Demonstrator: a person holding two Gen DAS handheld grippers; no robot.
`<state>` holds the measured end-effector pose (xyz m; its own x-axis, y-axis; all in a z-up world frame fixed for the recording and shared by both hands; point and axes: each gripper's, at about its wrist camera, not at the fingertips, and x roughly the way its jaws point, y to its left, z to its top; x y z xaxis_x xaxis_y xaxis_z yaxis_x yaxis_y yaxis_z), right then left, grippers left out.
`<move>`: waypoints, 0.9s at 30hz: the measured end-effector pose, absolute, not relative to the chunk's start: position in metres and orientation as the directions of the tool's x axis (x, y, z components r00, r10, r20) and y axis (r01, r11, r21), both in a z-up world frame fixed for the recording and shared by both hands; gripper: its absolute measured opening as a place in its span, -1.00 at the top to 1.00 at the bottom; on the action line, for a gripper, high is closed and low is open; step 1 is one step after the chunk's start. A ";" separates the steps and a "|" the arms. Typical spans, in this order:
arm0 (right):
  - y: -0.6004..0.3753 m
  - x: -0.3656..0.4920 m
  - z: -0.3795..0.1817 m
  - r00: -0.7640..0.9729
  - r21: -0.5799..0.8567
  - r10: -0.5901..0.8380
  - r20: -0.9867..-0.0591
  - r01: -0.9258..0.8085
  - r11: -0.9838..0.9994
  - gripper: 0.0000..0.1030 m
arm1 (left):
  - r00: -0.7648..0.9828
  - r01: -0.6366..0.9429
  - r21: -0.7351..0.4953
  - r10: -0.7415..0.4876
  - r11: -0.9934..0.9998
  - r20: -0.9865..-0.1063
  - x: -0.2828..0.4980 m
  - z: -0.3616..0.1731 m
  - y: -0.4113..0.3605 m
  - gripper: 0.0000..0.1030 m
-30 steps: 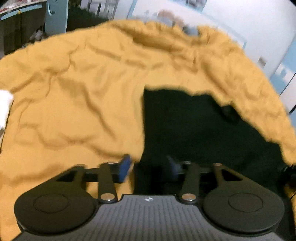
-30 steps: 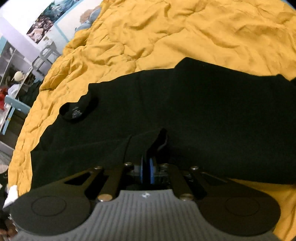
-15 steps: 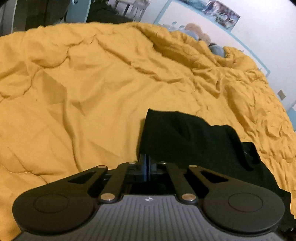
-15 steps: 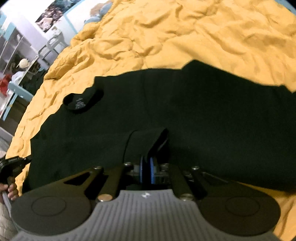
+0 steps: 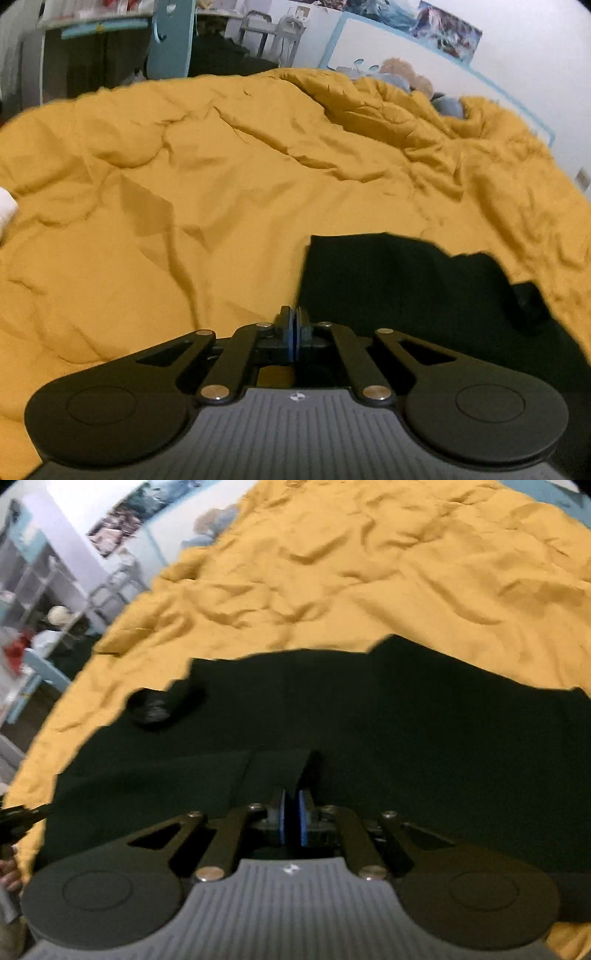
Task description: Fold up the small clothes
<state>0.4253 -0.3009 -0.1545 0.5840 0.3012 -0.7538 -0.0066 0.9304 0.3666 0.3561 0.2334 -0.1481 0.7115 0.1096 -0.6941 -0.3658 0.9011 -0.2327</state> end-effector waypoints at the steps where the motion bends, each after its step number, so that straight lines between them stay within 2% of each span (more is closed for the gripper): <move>1: -0.304 0.423 -0.151 0.594 0.361 0.286 -0.752 0.008 0.933 0.79 | 0.705 -0.368 -0.201 0.131 0.908 -0.697 0.353 -0.145 0.233 0.91; 2: -0.308 0.420 -0.147 0.602 0.361 0.281 -0.747 0.012 0.933 0.68 | 0.705 -0.352 -0.195 0.123 0.915 -0.698 0.349 -0.141 0.233 0.90; 3: -0.313 0.414 -0.140 0.614 0.365 0.284 -0.736 0.006 0.931 0.68 | 0.711 -0.329 -0.200 0.103 0.923 -0.696 0.345 -0.137 0.232 0.89; 7: -0.348 0.385 -0.110 0.658 0.384 0.269 -0.704 0.034 0.923 0.68 | 0.731 -0.238 -0.152 0.074 0.959 -0.678 0.324 -0.108 0.223 0.62; 8: -0.360 0.377 -0.104 0.670 0.395 0.264 -0.694 0.047 0.918 0.55 | 0.737 -0.219 -0.136 0.072 0.966 -0.672 0.319 -0.102 0.220 0.57; 9: -0.375 0.370 -0.097 0.684 0.401 0.247 -0.686 0.072 0.913 0.34 | 0.741 -0.207 -0.120 0.075 0.971 -0.668 0.314 -0.095 0.218 0.47; 10: -0.395 0.358 -0.087 0.700 0.403 0.222 -0.679 0.103 0.909 0.24 | 0.742 -0.201 -0.099 0.086 0.975 -0.665 0.312 -0.089 0.213 0.42; 13: -0.453 0.329 -0.065 0.736 0.393 0.122 -0.665 0.206 0.896 0.10 | 0.752 -0.172 -0.024 0.115 0.985 -0.649 0.300 -0.073 0.199 0.28; 15: -0.501 0.306 -0.055 0.760 0.416 0.038 -0.649 0.313 0.854 -0.05 | 0.753 -0.167 -0.003 0.125 0.986 -0.646 0.295 -0.067 0.194 0.22; 19: -0.588 0.259 -0.051 0.786 0.536 -0.079 -0.613 0.487 0.689 -0.11 | 0.745 -0.165 -0.004 0.122 0.986 -0.656 0.290 -0.063 0.188 0.18; 22: -0.630 0.236 -0.061 0.777 0.568 -0.146 -0.612 0.561 0.603 -0.12 | 0.734 -0.160 -0.030 0.098 0.987 -0.672 0.286 -0.062 0.185 0.13; 27: -0.670 0.231 -0.096 0.762 0.644 -0.138 -0.633 0.617 0.453 -0.10 | 0.709 -0.223 -0.127 0.071 0.967 -0.702 0.274 -0.063 0.185 0.11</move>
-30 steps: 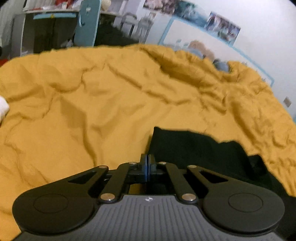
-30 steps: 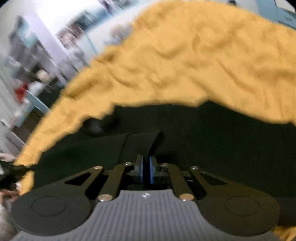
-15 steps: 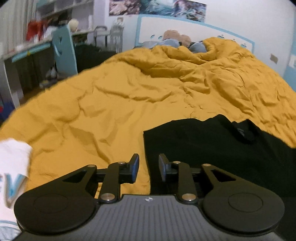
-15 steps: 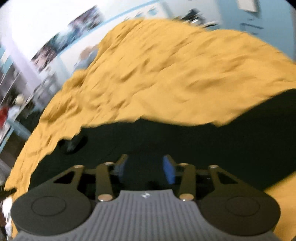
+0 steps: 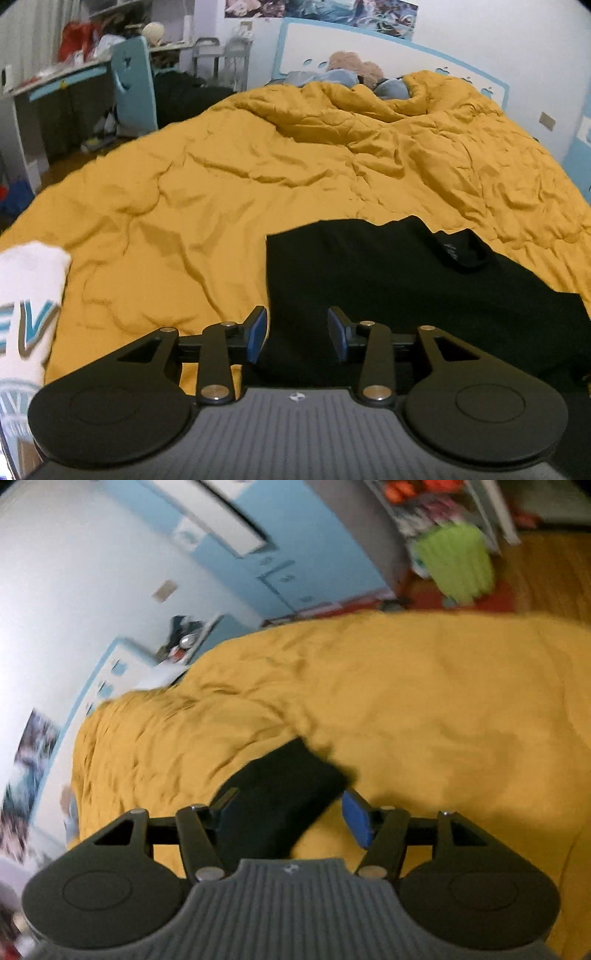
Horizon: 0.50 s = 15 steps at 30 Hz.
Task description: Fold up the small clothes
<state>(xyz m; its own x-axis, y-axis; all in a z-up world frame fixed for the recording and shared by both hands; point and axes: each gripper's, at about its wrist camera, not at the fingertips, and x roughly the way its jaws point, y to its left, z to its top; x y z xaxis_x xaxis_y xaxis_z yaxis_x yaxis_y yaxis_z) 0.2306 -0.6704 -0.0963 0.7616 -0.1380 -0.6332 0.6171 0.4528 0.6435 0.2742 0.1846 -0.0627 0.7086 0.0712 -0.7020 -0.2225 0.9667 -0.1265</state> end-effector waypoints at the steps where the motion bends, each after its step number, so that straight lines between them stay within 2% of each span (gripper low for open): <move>1: -0.676 0.234 -0.103 0.756 0.643 -0.135 -0.641 0.624 0.444 -0.09 | 0.704 -0.231 -0.123 0.078 0.965 -0.706 0.272 -0.063 0.183 0.11; 4: -0.683 0.247 -0.118 0.753 0.656 -0.126 -0.646 0.632 0.413 0.12 | 0.689 -0.247 -0.121 0.086 0.962 -0.719 0.266 -0.062 0.182 0.11; 6: -0.686 0.250 -0.119 0.762 0.667 -0.123 -0.635 0.622 0.411 0.75 | 0.687 -0.256 -0.119 0.094 0.959 -0.720 0.262 -0.060 0.185 0.11; 7: -0.685 0.252 -0.116 0.764 0.664 -0.128 -0.633 0.620 0.418 0.93 | 0.686 -0.262 -0.116 0.101 0.958 -0.721 0.260 -0.058 0.186 0.11; 8: -0.679 0.254 -0.109 0.767 0.653 -0.149 -0.624 0.616 0.440 1.00 | 0.686 -0.268 -0.114 0.107 0.957 -0.720 0.259 -0.056 0.188 0.11; 12: -0.644 0.266 -0.056 0.816 0.592 -0.176 -0.551 0.530 0.607 1.00 | 0.702 -0.277 -0.139 0.102 0.951 -0.705 0.254 -0.050 0.194 0.12; 15: -0.598 0.277 -0.002 0.880 0.579 -0.117 -0.460 0.397 0.712 1.00 | 0.707 -0.289 -0.184 0.080 0.940 -0.703 0.251 -0.050 0.198 0.28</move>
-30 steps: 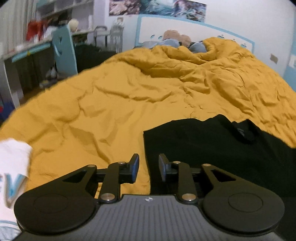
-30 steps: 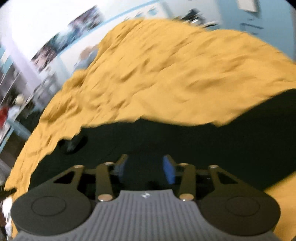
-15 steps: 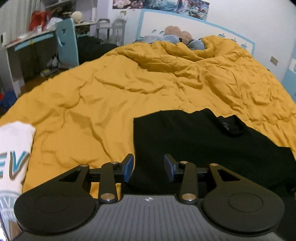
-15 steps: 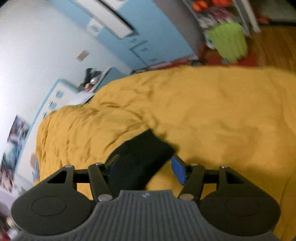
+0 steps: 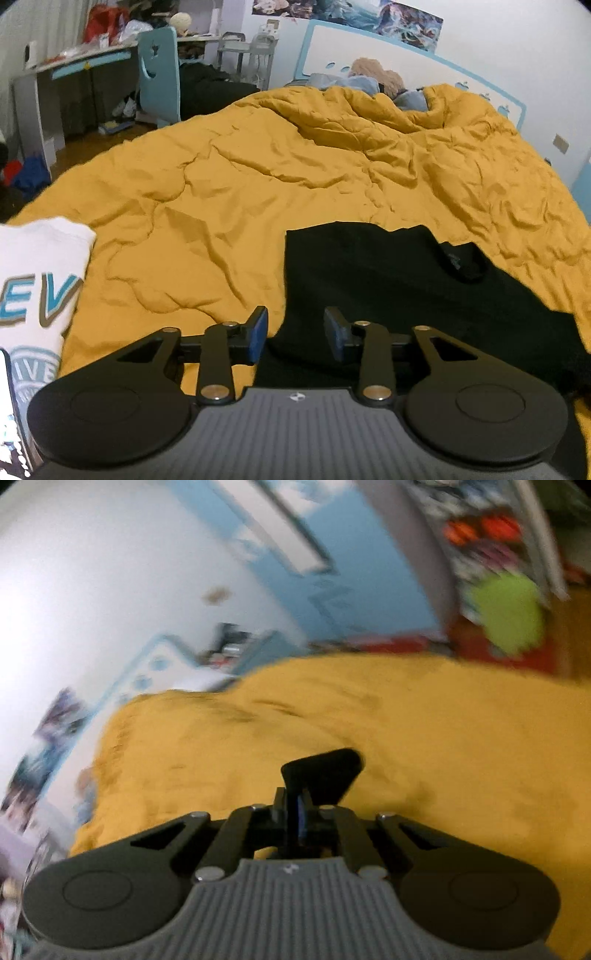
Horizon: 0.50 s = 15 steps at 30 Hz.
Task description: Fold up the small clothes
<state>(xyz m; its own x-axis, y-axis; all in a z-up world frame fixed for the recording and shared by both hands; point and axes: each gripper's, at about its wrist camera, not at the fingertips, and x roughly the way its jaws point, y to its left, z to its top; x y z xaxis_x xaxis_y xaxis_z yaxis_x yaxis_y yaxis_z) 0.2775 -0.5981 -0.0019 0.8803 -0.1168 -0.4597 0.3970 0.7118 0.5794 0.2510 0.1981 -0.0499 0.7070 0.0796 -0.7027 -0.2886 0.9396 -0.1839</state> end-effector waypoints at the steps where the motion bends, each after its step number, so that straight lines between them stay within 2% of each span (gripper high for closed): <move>1: -0.581 0.284 0.015 0.896 0.576 -0.091 -0.435 0.354 0.737 1.00 | 0.712 -0.283 -0.194 0.070 0.939 -0.699 0.250 -0.050 0.197 0.30; 10: -0.381 0.349 0.154 0.948 0.528 0.208 -0.242 -0.051 0.848 1.00 | 0.754 -0.278 -0.282 0.027 0.918 -0.656 0.241 -0.033 0.211 0.35; 15: -0.267 0.370 0.177 0.919 0.537 0.337 -0.206 -0.181 0.824 1.00 | 0.776 -0.264 -0.320 0.003 0.910 -0.631 0.243 -0.024 0.221 0.35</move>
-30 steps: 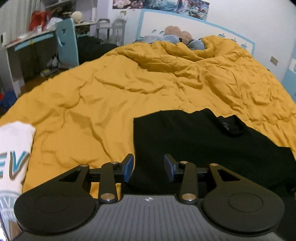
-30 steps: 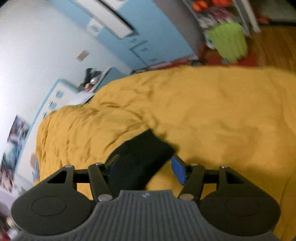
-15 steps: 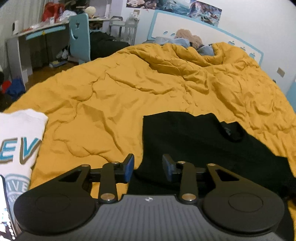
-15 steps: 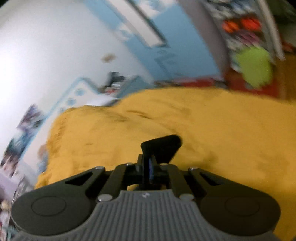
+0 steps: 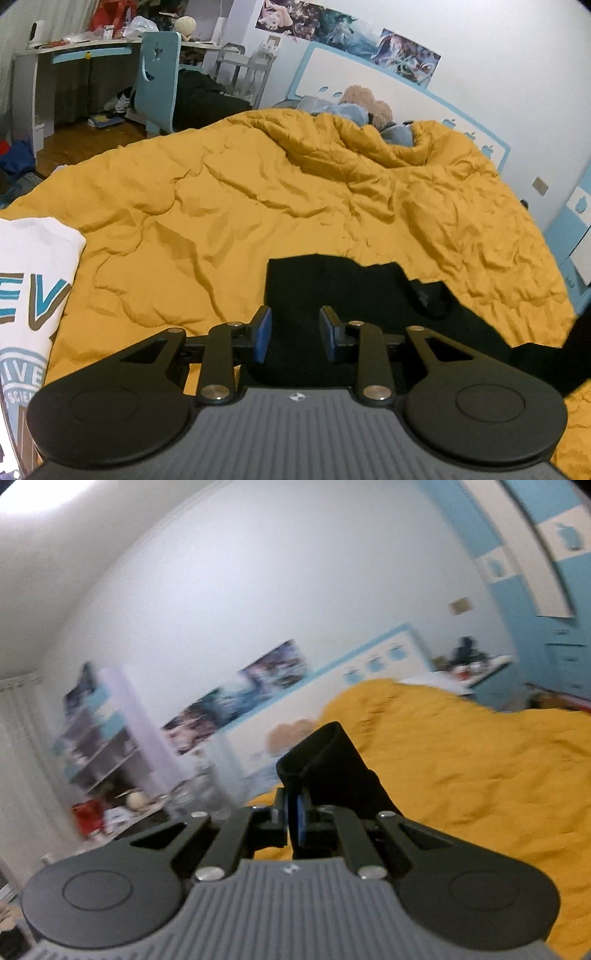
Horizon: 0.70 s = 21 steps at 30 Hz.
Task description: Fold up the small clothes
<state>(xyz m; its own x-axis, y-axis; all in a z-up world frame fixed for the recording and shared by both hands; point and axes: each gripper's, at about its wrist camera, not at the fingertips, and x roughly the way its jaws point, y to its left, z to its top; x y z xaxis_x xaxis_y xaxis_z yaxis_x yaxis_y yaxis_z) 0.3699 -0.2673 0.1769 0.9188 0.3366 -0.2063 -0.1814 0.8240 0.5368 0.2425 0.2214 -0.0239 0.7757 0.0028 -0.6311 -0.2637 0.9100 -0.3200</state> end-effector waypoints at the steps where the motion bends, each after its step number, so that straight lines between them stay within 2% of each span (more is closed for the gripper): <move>1: -0.244 0.372 0.175 0.908 0.540 0.359 -0.215 -0.195 0.819 1.00 | 0.779 -0.259 -0.328 -0.005 0.909 -0.627 0.243 -0.023 0.223 0.35; 6: -0.130 0.381 0.117 0.864 0.492 0.413 -0.286 -0.238 0.837 1.00 | 0.783 -0.251 -0.361 -0.030 0.898 -0.621 0.246 -0.028 0.234 0.35; 13: -0.006 0.390 -0.025 0.675 0.525 0.532 -0.512 -0.244 0.815 1.00 | 0.769 -0.264 -0.387 -0.049 0.883 -0.637 0.253 -0.047 0.254 0.35; 16: 0.020 0.392 -0.071 0.568 0.566 0.589 -0.575 -0.244 0.788 1.00 | 0.768 -0.264 -0.402 -0.061 0.877 -0.638 0.254 -0.059 0.263 0.35; 20: 0.031 0.395 -0.108 0.455 0.635 0.670 -0.586 -0.256 0.729 0.82 | 0.754 -0.254 -0.434 -0.104 0.864 -0.649 0.262 -0.075 0.269 0.34; 21: 0.031 0.398 -0.112 0.430 0.659 0.695 -0.576 -0.259 0.706 0.64 | 0.752 -0.249 -0.446 -0.118 0.860 -0.648 0.264 -0.078 0.271 0.34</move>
<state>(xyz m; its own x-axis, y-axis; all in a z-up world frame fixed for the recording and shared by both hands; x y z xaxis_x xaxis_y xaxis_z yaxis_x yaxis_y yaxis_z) 0.3976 0.0312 -0.1116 0.4300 0.6955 -0.5757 -0.2591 0.7059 0.6593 0.2636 0.2705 -0.0785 0.7521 -0.1182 -0.6484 -0.2495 0.8596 -0.4460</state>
